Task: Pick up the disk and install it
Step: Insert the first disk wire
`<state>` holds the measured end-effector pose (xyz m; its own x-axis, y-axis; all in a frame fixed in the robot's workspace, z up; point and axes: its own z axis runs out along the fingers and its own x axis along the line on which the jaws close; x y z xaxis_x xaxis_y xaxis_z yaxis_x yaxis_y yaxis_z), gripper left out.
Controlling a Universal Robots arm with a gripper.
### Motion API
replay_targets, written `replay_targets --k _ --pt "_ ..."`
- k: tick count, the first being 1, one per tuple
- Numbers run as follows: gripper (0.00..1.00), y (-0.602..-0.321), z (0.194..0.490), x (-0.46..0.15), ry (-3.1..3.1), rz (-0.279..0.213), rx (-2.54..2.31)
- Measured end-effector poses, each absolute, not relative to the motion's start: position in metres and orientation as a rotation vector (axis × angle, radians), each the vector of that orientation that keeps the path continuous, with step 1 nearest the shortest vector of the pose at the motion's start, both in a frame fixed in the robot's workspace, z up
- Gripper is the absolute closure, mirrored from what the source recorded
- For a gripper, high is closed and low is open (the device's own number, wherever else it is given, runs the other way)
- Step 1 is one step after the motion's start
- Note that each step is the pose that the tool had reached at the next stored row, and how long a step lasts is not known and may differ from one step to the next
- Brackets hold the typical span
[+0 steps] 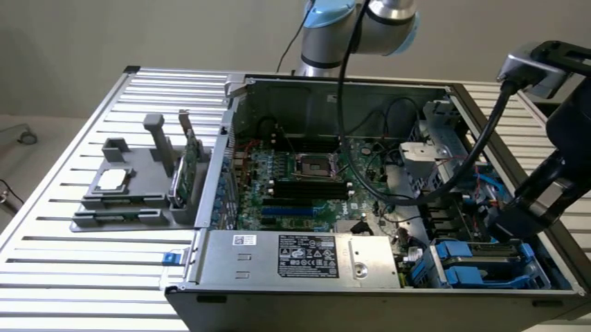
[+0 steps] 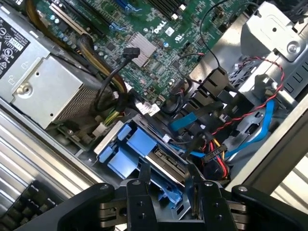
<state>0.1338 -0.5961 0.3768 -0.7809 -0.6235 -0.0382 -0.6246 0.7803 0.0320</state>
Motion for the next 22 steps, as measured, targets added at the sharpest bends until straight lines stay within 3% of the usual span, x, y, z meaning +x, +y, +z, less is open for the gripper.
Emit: replay_targets --k 14,22 --pt "0.58 -0.5961 0.3723 0.1338 2.975 0.208 -0.768" --pt "0.58 -0.5961 0.3686 0.1338 2.992 0.259 -0.597"
